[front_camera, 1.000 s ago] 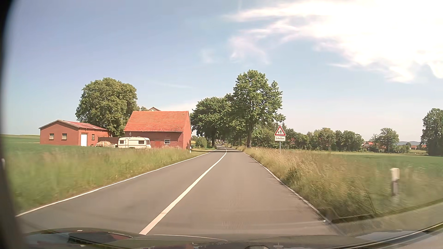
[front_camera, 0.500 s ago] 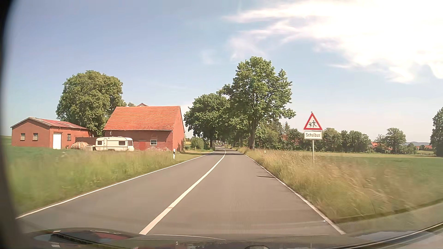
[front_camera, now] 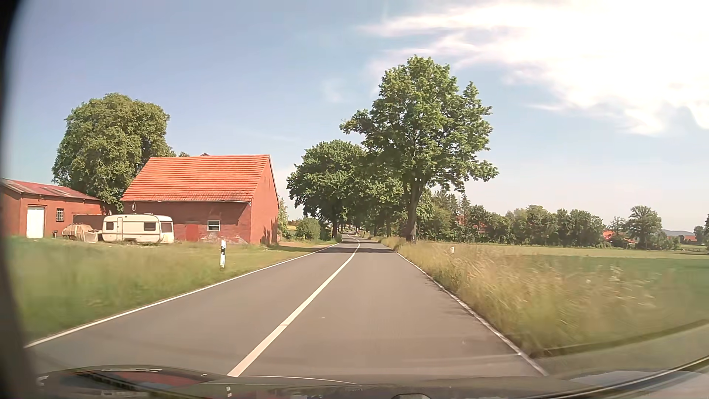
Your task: Follow the waypoints while adhering to traffic rules and regulations
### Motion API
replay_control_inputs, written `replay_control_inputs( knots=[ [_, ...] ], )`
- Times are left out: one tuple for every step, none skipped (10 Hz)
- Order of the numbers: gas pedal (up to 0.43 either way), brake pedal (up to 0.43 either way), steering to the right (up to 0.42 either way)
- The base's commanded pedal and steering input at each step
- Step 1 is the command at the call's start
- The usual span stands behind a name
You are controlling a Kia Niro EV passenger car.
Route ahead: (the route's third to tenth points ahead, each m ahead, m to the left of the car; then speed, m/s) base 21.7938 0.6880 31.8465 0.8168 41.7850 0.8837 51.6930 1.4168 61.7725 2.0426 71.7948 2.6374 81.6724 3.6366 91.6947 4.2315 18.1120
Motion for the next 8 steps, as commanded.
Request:
replay_control_inputs(
  knots=[
    [0.039, 0.000, -0.002],
    [0.039, 0.000, -0.002],
    [0.047, 0.000, -0.002],
    [0.059, 0.000, -0.002],
    [0.059, 0.000, -0.002],
    [0.079, 0.000, -0.002],
    [0.098, 0.000, -0.002],
    [0.118, 0.000, -0.002]
  ],
)
